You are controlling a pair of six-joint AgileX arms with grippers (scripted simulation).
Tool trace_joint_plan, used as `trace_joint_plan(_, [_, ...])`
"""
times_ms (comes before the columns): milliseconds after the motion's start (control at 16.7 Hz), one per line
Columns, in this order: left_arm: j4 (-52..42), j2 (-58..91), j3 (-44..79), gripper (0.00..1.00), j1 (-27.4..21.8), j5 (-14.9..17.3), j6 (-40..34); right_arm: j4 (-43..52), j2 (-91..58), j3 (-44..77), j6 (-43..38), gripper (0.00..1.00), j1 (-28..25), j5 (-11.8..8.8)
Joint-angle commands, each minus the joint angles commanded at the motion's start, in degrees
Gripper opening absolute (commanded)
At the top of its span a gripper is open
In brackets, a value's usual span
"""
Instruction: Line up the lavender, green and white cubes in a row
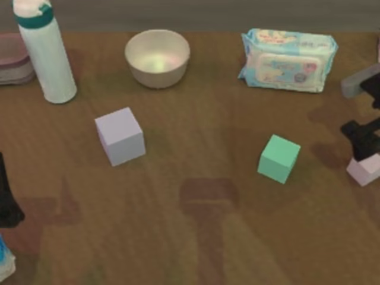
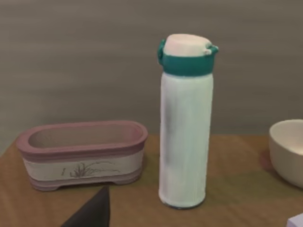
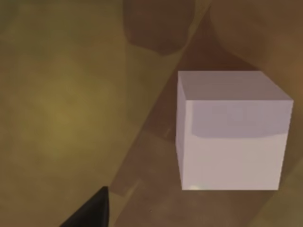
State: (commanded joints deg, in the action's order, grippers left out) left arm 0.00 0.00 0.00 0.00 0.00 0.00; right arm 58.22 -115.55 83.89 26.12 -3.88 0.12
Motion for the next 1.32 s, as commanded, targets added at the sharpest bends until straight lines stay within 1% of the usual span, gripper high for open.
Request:
trace_joint_plan(180, [0.00, 0.00, 0.00, 1.00, 0.00, 0.00, 0.00, -2.27, -1.19, -1.30, 0.11, 1.00, -0.21, -0.02])
trace_joint_plan(480, [0.00, 0.00, 0.00, 1.00, 0.00, 0.00, 0.00, -13.69, -6.71, -6.69, -0.08, 1.00, -0.35, 0.02])
trace_joint_plan(600, [0.00, 0.00, 0.00, 1.00, 0.00, 0.00, 0.00, -16.82, -8.48, -8.30, -0.13, 1.00, -0.39, 0.04])
trace_joint_plan(900, [0.00, 0.00, 0.00, 1.00, 0.00, 0.00, 0.00, -17.59, -8.99, -8.72, -0.14, 1.00, -0.41, 0.04])
trace_joint_plan(1320, [0.00, 0.00, 0.00, 1.00, 0.00, 0.00, 0.00, -17.59, -8.99, -8.72, -0.14, 0.47, -0.41, 0.04])
